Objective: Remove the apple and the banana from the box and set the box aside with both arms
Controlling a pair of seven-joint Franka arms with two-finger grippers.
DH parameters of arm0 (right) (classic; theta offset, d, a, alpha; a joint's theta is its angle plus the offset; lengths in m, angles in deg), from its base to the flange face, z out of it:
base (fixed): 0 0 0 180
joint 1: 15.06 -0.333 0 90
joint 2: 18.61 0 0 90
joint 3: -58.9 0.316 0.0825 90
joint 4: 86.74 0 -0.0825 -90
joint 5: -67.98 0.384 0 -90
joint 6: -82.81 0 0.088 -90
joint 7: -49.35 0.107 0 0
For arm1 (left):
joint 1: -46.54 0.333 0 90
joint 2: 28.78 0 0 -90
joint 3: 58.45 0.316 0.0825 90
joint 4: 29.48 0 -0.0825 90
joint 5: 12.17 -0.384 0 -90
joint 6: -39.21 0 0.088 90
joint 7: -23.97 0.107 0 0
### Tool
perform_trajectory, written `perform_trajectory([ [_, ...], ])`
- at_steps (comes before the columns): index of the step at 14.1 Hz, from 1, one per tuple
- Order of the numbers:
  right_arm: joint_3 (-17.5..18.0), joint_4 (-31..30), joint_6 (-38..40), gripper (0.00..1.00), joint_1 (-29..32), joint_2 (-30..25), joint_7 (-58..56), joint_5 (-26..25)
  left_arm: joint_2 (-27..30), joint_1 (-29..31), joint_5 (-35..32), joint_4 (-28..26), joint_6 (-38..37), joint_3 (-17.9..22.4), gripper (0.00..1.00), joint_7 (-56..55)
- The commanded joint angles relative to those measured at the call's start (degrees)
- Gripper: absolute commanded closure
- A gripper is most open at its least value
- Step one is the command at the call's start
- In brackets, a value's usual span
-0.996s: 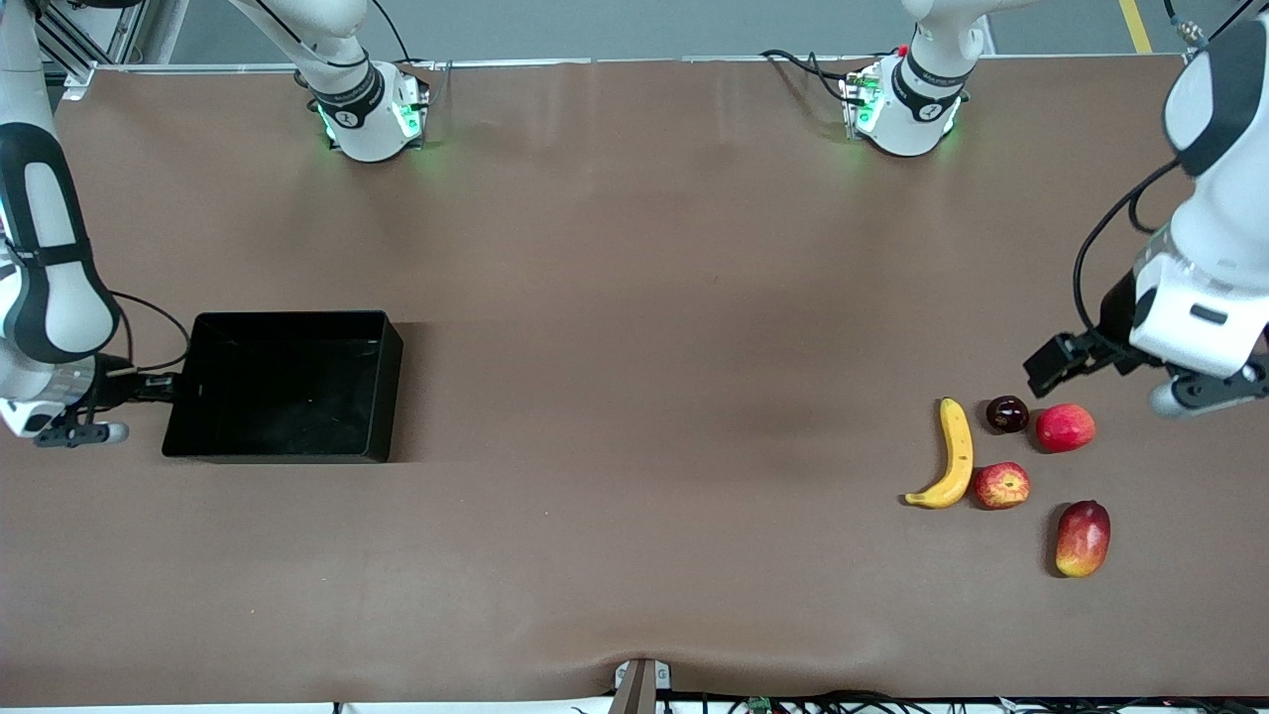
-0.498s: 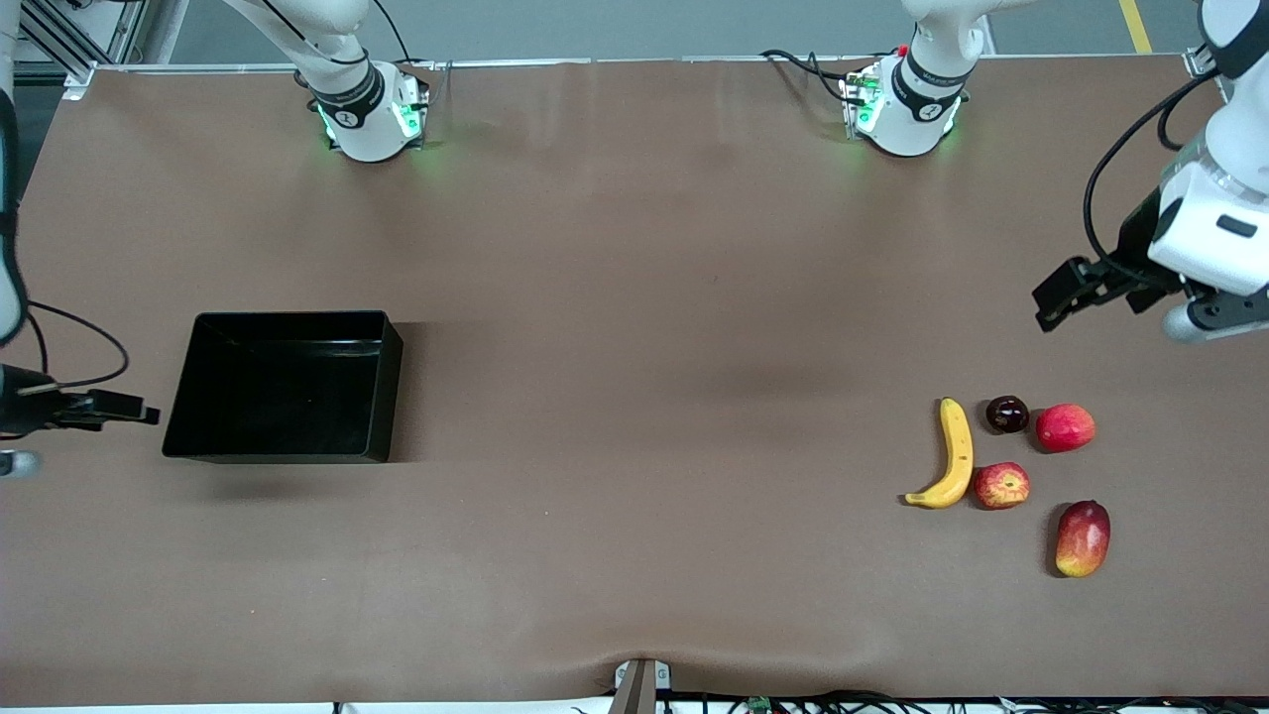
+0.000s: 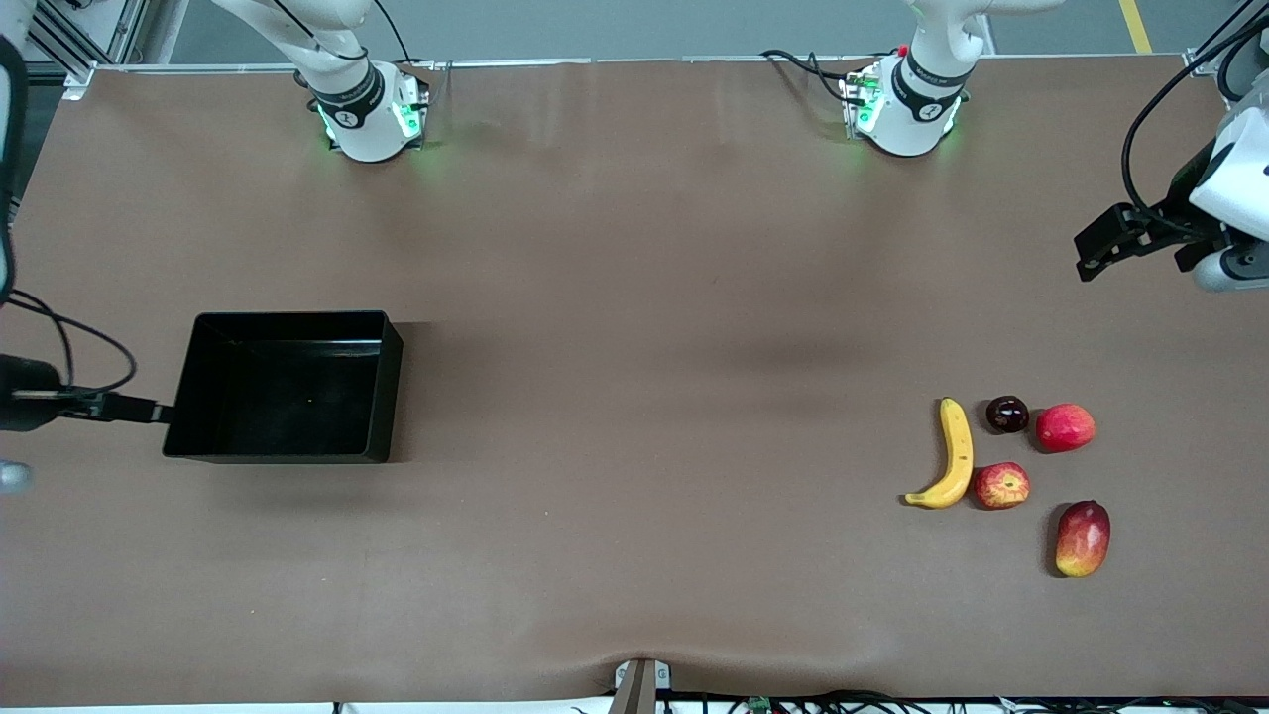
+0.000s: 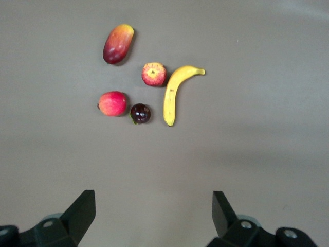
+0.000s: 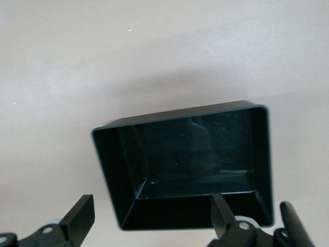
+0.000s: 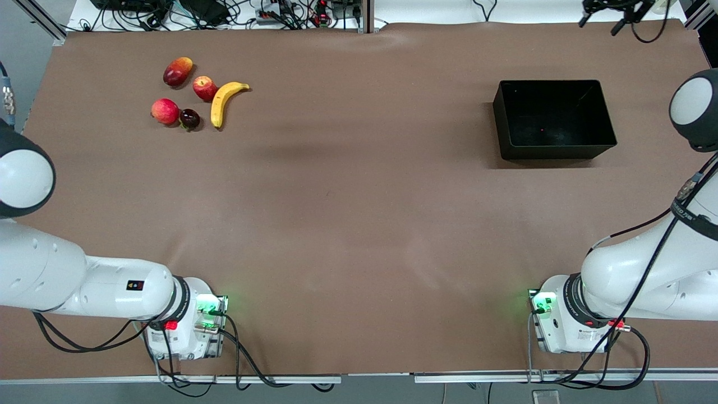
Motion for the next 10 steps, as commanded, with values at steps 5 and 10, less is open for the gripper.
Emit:
perform_trajectory([
  [5, -0.09, -6.0, 5.5, 0.0, -8.28, -15.86, 5.95, -8.55, 5.64, -0.78, 2.93, -5.17, 0.18, 1.29, 0.0, 0.77],
  [10, -0.09, -18.58, 6.38, 0.0, -8.37, -29.15, 4.47, -8.9, 5.91, -0.35, 2.84, -5.01, 0.18, -1.26, 0.0, -0.38],
])
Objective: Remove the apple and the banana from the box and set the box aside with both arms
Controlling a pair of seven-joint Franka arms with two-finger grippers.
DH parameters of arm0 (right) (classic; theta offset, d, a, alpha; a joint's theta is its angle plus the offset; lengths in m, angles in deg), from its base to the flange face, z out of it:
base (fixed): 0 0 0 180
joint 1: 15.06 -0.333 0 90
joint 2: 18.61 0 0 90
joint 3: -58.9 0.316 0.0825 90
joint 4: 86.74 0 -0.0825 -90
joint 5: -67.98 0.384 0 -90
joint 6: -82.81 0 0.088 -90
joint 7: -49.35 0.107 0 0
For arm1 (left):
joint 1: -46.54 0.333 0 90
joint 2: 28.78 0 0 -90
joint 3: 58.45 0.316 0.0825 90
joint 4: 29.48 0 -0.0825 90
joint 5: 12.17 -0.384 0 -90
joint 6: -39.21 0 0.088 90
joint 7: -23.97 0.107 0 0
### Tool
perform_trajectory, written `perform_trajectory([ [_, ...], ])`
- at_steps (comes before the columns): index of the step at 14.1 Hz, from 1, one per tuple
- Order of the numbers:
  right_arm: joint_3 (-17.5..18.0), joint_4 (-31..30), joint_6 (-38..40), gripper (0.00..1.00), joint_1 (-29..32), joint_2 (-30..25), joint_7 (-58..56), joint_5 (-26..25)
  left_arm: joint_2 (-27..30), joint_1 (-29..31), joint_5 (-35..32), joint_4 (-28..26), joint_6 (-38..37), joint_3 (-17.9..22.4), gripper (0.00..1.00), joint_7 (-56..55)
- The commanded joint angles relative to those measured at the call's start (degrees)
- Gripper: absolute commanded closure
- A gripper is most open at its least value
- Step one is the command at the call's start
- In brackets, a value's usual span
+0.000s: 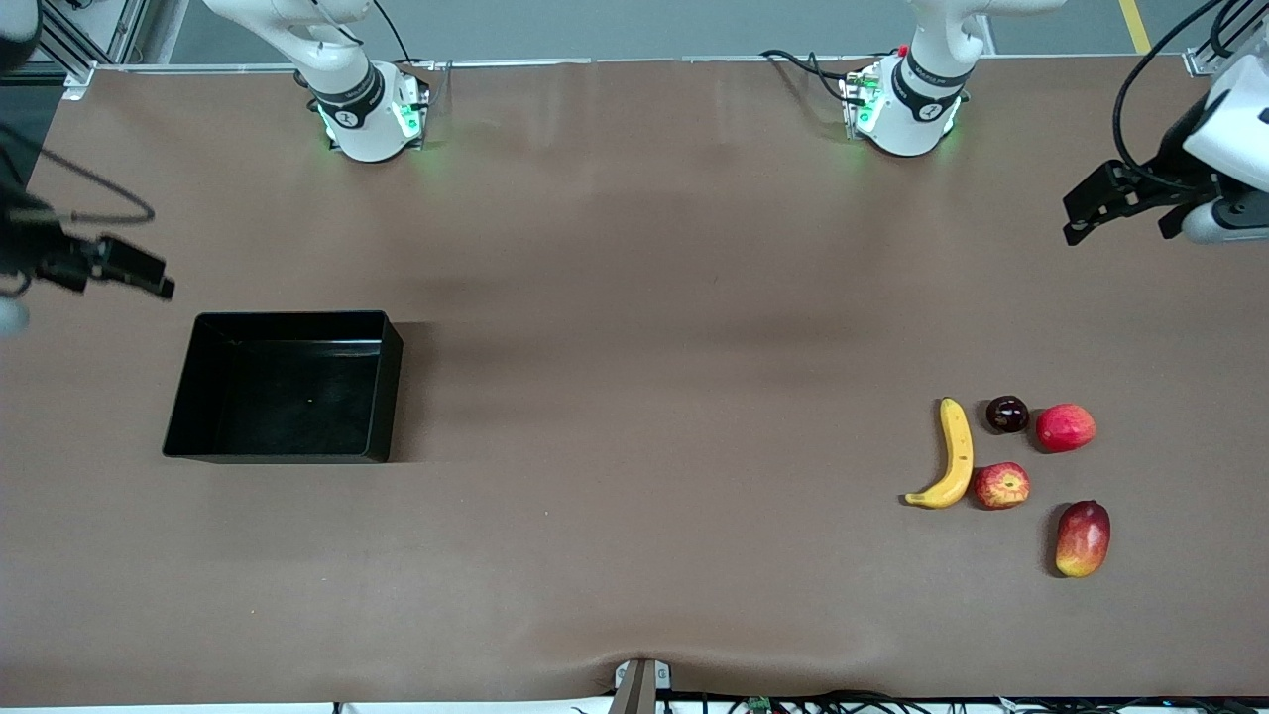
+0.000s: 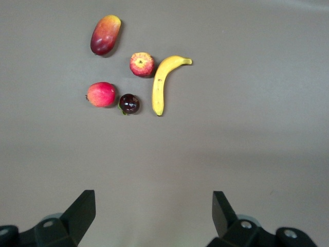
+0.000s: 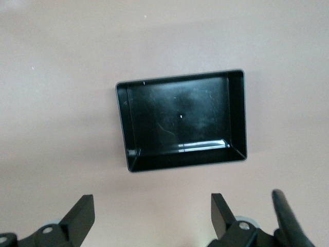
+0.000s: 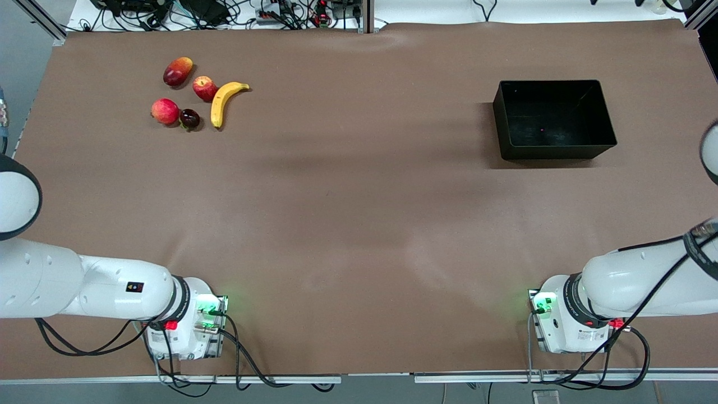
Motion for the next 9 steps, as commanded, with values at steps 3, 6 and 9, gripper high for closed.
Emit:
perform_trajectory([
  [3, 0.03, -9.41, -2.01, 0.0, -1.56, -6.99, -2.84, -1.32, 0.44, 0.28, 0.46, 0.32, 0.18, 0.01, 0.0, -0.24],
  [6, -0.06, -4.77, -2.37, 0.0, -0.95, -4.89, -8.44, -3.07, -0.44, 0.54, 0.19, 2.08, 0.18, 0.19, 0.0, -0.24],
  [9, -0.77, -1.32, -2.1, 0.0, 1.33, -2.94, -11.88, -2.37, -0.44, 0.63, -0.07, 3.22, 0.09, 0.36, 0.0, 0.03],
])
